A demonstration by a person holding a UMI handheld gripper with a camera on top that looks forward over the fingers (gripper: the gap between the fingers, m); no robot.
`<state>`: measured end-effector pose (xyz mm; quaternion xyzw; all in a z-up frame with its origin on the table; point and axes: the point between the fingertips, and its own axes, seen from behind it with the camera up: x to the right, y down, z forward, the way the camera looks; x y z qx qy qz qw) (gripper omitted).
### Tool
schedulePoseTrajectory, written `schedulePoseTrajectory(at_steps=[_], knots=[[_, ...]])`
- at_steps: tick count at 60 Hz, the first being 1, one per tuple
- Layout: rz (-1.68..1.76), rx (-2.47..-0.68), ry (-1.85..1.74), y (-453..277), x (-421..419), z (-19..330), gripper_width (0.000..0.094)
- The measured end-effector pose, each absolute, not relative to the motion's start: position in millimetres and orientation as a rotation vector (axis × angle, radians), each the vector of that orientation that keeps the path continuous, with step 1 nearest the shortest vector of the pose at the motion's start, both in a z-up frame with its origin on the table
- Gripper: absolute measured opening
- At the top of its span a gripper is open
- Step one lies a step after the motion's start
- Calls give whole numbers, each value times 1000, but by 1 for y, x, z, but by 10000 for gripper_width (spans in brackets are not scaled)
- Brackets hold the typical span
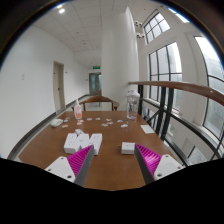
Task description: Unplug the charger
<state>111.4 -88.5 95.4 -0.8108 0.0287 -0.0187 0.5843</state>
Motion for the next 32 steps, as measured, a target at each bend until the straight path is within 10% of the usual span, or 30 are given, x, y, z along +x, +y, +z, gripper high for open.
schedulePoseTrajectory(at_steps=[32], knots=[[-19, -1843, 43, -137, 107, 95, 836]])
